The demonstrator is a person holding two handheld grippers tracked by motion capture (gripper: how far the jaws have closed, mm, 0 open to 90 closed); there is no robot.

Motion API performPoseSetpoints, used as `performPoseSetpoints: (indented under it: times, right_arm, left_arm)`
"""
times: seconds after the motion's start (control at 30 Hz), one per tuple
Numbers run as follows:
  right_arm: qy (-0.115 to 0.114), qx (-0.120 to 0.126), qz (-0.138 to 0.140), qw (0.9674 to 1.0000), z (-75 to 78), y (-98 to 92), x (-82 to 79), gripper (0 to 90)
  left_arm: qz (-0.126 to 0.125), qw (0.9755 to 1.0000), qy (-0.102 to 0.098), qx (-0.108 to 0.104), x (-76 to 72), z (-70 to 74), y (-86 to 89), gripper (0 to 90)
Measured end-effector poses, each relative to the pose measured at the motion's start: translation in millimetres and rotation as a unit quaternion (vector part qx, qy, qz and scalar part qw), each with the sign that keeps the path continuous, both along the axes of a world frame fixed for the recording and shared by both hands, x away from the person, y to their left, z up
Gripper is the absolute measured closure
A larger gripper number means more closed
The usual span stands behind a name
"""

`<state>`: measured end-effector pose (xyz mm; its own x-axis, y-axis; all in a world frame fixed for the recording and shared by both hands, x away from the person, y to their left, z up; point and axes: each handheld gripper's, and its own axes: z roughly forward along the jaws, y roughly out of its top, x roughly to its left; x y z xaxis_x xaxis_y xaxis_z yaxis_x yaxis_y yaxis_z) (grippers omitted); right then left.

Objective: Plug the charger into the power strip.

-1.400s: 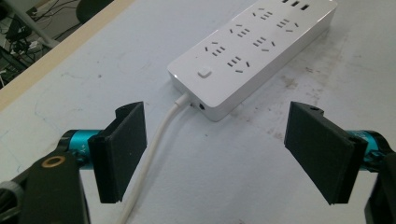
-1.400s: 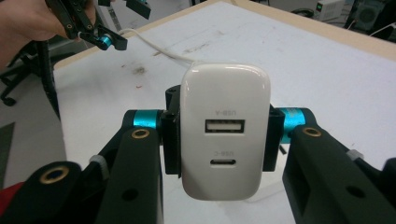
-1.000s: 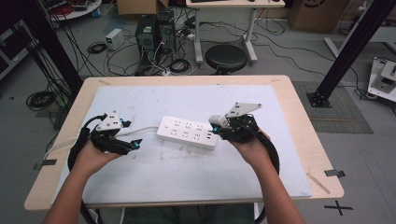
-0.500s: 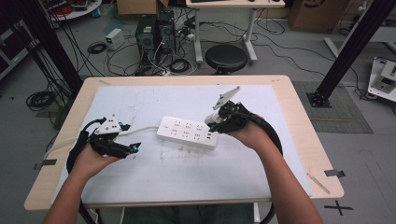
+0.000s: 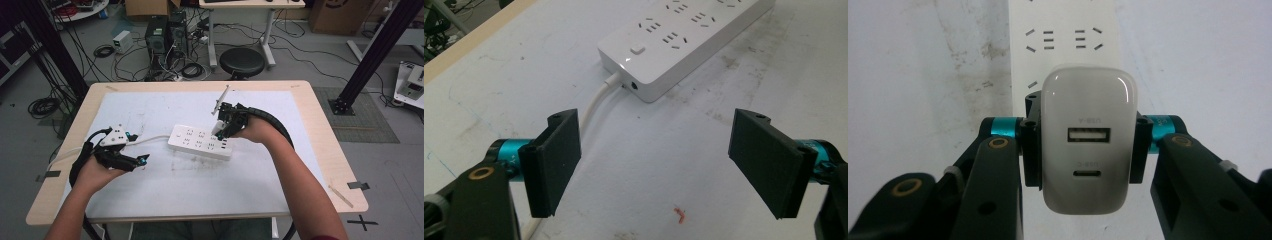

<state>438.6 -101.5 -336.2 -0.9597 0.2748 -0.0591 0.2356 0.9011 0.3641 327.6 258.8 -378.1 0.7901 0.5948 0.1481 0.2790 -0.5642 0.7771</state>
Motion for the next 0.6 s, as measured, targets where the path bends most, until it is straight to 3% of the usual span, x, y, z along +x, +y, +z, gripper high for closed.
performPoseSetpoints:
  times: [0.2, 0.6]
  right_arm:
    - [0.018, -0.021, 0.019, 0.9995, -9.8, 12.9, 15.0, 63.2]
    - [0.042, -0.055, 0.022, 0.9974, -22.2, 24.7, 29.0, 63.2]
  left_arm:
    - [0.005, 1.0000, 0.001, 0.005, -0.2, -0.7, 4.7, 20.8]
    - [0.009, 0.9999, 0.009, 0.002, 0.8, -7.8, 12.0, 20.9]
